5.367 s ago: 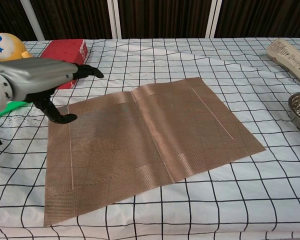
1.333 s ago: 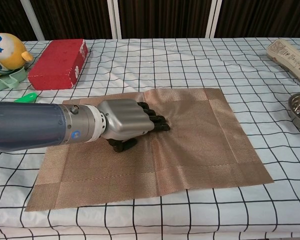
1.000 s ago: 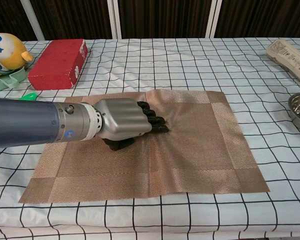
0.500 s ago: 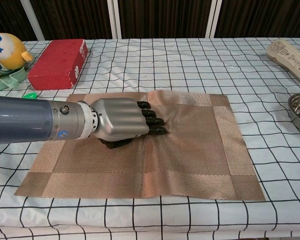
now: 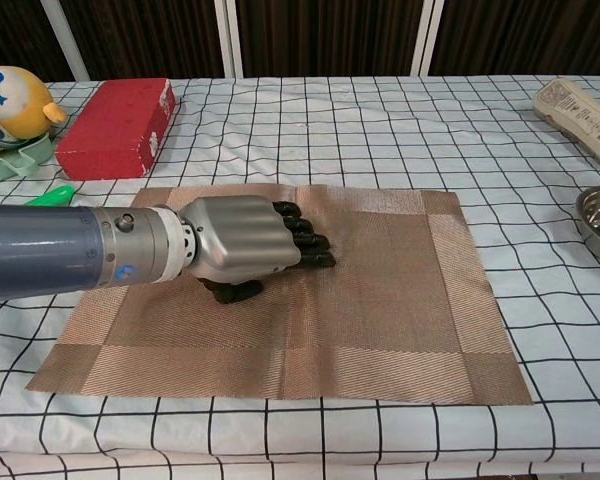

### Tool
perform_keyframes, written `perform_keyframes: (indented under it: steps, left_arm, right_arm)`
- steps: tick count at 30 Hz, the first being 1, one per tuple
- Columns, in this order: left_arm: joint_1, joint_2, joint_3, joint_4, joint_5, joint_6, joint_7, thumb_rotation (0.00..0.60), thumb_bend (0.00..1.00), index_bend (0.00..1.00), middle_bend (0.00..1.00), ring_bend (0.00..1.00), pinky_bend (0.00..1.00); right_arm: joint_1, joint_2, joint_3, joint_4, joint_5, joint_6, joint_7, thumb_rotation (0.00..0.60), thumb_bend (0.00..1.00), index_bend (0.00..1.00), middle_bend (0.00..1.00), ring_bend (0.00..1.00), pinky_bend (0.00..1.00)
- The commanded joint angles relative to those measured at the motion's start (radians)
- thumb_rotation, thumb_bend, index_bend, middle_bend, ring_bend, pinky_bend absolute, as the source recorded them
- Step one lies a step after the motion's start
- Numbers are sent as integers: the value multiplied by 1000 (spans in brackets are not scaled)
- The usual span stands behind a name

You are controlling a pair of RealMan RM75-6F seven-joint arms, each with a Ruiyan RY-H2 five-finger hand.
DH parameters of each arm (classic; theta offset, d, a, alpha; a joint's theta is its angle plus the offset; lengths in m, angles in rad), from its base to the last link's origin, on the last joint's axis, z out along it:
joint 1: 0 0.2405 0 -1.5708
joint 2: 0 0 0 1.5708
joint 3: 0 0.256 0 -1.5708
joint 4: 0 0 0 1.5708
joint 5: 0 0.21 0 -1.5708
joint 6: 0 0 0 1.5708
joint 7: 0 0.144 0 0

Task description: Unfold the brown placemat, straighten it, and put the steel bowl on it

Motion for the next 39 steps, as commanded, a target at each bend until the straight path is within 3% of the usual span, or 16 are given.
perform_keyframes:
  steps: [1, 11, 16, 20, 22, 25, 29, 31, 39]
  left_arm:
    - [24, 24, -22, -28, 24, 54, -19, 600, 410, 49, 27, 1, 0]
    - [173, 216, -95, -294, 100, 358, -94, 600, 132, 32, 26, 1, 0]
    - [265, 280, -76, -361, 148, 467, -152, 600, 100, 32, 23, 1, 0]
    - [415, 360, -2, -388, 246, 620, -253, 600, 72, 27, 7, 1, 0]
    - [475, 384, 20, -379, 288, 677, -306, 600, 70, 25, 5, 1, 0]
    - [608, 413, 41, -339, 333, 805, -481, 600, 69, 24, 5, 1, 0]
    - [702, 427, 48, -276, 367, 870, -594, 600, 69, 23, 5, 1, 0]
    - [743, 417, 40, -220, 391, 900, -635, 600, 69, 24, 5, 1, 0]
    - [782, 398, -10, -122, 433, 865, -724, 600, 70, 27, 6, 1, 0]
  right_arm:
    - [0, 1, 0, 0, -1, 0, 2, 600, 262, 3, 18, 25, 160]
    - [3, -6, -18, 13, -10, -11, -21, 600, 262, 3, 19, 25, 160]
    - [7, -14, -35, 27, -26, -12, -58, 600, 240, 2, 19, 25, 160]
    - [10, -19, -58, 20, -50, -12, -108, 600, 150, 3, 19, 26, 160]
    - [12, -19, -66, 10, -59, -11, -130, 600, 118, 5, 20, 26, 160]
    - [14, -20, -86, -21, -82, -7, -188, 600, 90, 38, 30, 27, 160]
    - [18, -24, -103, -52, -83, -15, -261, 600, 82, 200, 125, 61, 160]
    - [22, -30, -114, -64, -78, -26, -315, 600, 81, 223, 159, 82, 160]
    - [29, -76, -151, -82, -50, -51, -469, 600, 80, 261, 212, 103, 160]
